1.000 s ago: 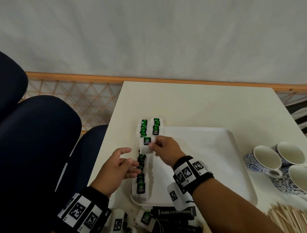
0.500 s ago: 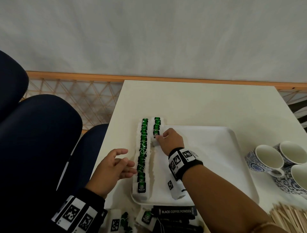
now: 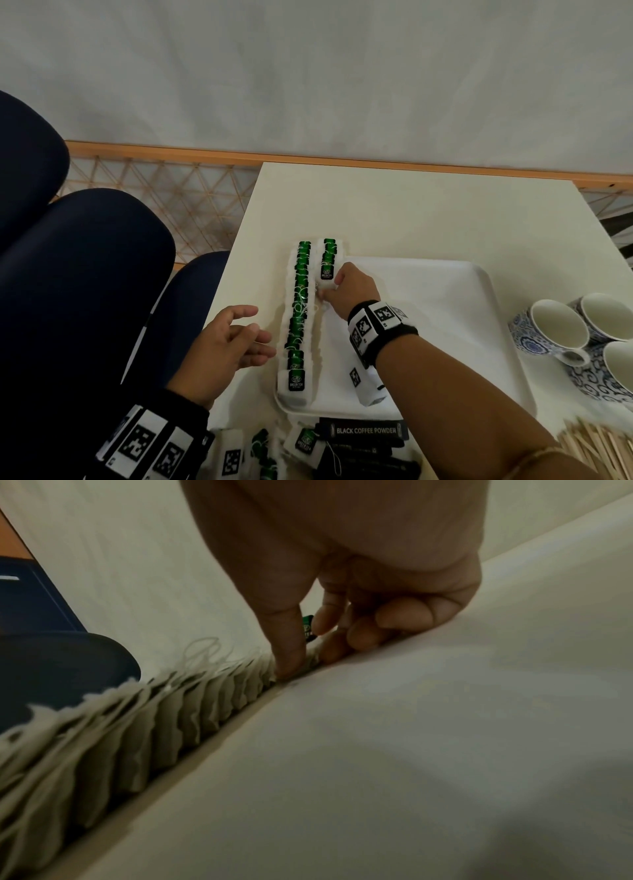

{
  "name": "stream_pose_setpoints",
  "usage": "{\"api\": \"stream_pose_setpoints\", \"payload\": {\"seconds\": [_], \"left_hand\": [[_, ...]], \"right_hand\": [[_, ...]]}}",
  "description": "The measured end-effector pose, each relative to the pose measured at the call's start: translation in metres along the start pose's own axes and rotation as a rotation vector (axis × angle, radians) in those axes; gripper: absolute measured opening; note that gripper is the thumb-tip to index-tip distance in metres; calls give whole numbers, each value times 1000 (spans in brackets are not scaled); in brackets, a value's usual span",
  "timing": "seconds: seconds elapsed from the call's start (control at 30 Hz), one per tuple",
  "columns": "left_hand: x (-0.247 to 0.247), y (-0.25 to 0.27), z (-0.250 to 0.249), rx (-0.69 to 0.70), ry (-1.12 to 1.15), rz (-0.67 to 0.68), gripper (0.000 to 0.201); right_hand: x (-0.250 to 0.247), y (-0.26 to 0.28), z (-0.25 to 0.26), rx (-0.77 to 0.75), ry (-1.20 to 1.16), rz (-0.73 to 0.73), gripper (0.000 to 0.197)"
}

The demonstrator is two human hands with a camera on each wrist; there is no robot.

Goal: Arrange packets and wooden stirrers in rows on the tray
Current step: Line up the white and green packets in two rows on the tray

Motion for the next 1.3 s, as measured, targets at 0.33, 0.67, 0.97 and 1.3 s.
{"api": "stream_pose_setpoints", "payload": {"seconds": [0.33,0.67,0.97,1.3], "left_hand": [[-58,25,12,-7,-368,-50,15],[-95,68,67,-251,-764,29,16],[-111,114,113,-532,-711,74,59],[-101,111,123,-318,-924,11,37]], "right_hand": [[-10,61,40,-326,51,5,25],[83,178,109,-812,397,608,46],[137,194,117,-723,576,768,88],[169,219,123,-891,852,817,56]]}}
Point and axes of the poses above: each hand's wrist, its own y-axis away from the middle knuckle, its own x-axis out of the palm, z = x × y, the point moved 8 cm from there along -y, towards the middle knuckle, and after that the axes turned 9 degrees about y, right-handed, at the moved point
